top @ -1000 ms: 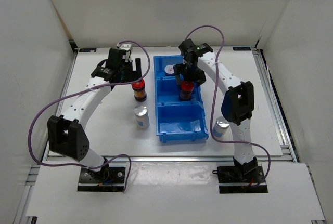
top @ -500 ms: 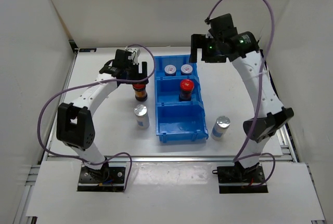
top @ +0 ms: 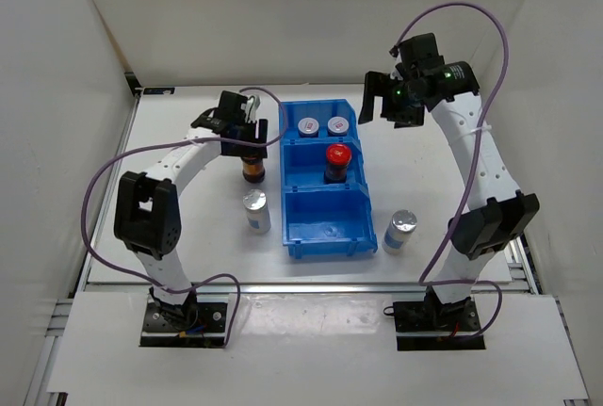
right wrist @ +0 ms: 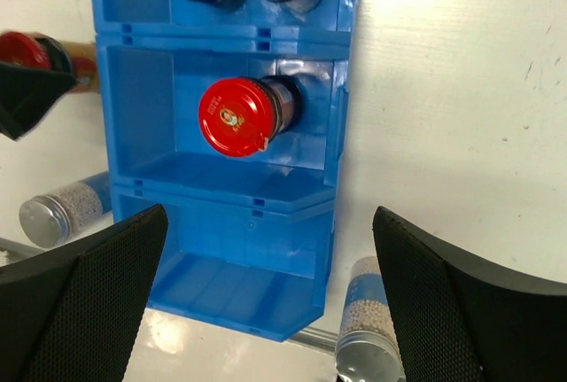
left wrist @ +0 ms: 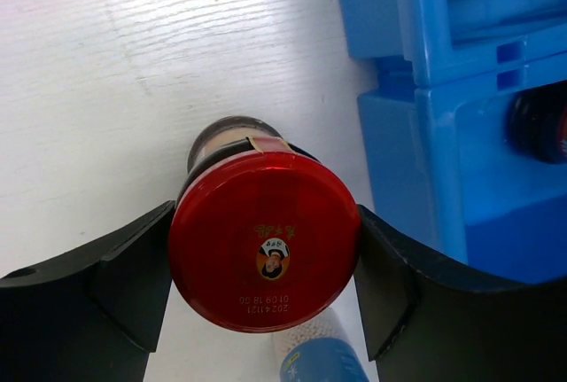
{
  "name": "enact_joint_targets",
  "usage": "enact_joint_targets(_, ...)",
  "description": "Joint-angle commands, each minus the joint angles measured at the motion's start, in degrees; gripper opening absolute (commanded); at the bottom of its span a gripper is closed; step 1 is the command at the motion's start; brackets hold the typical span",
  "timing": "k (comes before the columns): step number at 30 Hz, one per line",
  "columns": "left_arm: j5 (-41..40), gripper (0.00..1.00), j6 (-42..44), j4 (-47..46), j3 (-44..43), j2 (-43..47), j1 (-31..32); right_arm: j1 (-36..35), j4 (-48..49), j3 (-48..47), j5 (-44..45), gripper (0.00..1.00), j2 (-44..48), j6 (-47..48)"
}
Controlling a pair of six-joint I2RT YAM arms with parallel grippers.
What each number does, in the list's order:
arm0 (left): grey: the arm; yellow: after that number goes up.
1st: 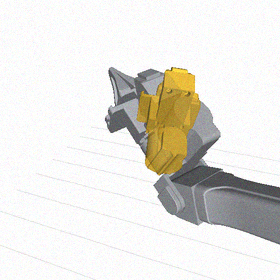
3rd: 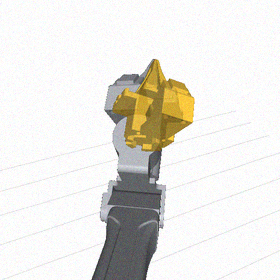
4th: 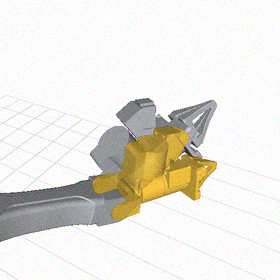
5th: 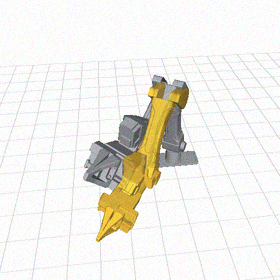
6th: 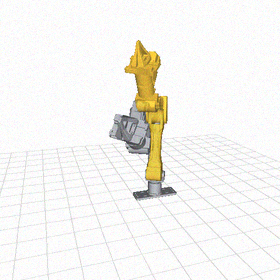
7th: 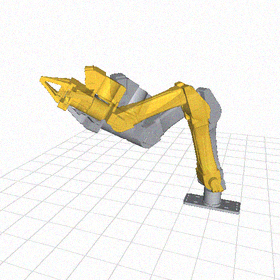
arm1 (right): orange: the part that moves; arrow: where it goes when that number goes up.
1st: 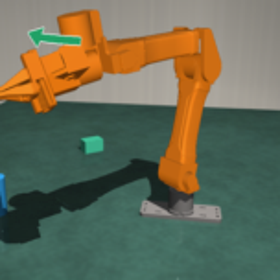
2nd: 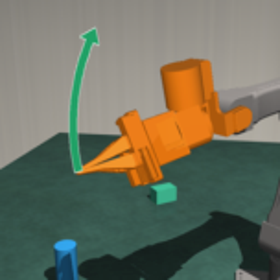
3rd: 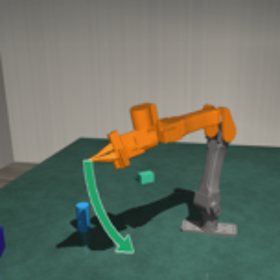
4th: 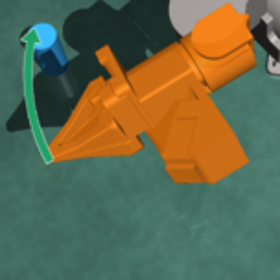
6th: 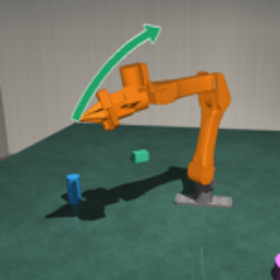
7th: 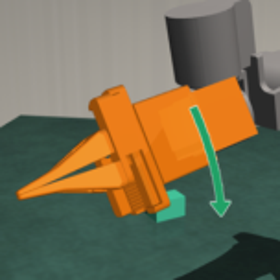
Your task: Organize the condiment bottles
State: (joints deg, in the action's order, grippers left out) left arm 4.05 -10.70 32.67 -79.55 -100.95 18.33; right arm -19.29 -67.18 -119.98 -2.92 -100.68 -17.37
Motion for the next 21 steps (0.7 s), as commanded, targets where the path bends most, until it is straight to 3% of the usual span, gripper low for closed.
enact_joint_targets(1, -4.48, 0.33, 1.47, 0.90, -7.97, 2.07, 2.14, 0.04, 0.38, 2.55, -1.56, 1.00, 2.42, 0.14)
enact_joint_targets(5, -14.65, 0.22, 5.51, 2.67, -16.24, 4.17, 7.50, 0.57, 0.38, 6.95, -0.07, 1.00, 4.44, 0.14)
enact_joint_targets(8, -18.02, 0.21, 6.30, 2.67, -20.72, 4.97, 11.28, 0.57, 0.38, 9.76, -0.07, 1.00, 5.58, -0.38)
enact_joint_targets(14, -12.06, 0.25, 5.78, 2.67, -24.43, 5.50, 18.04, 0.57, -0.15, 13.11, 0.98, 1.00, 6.11, -0.92)
enact_joint_targets(21, -7.23, 0.28, 0.86, 2.67, -20.03, 5.50, 20.52, 0.57, -0.76, 14.25, 2.92, 1.00, 7.70, -1.44)
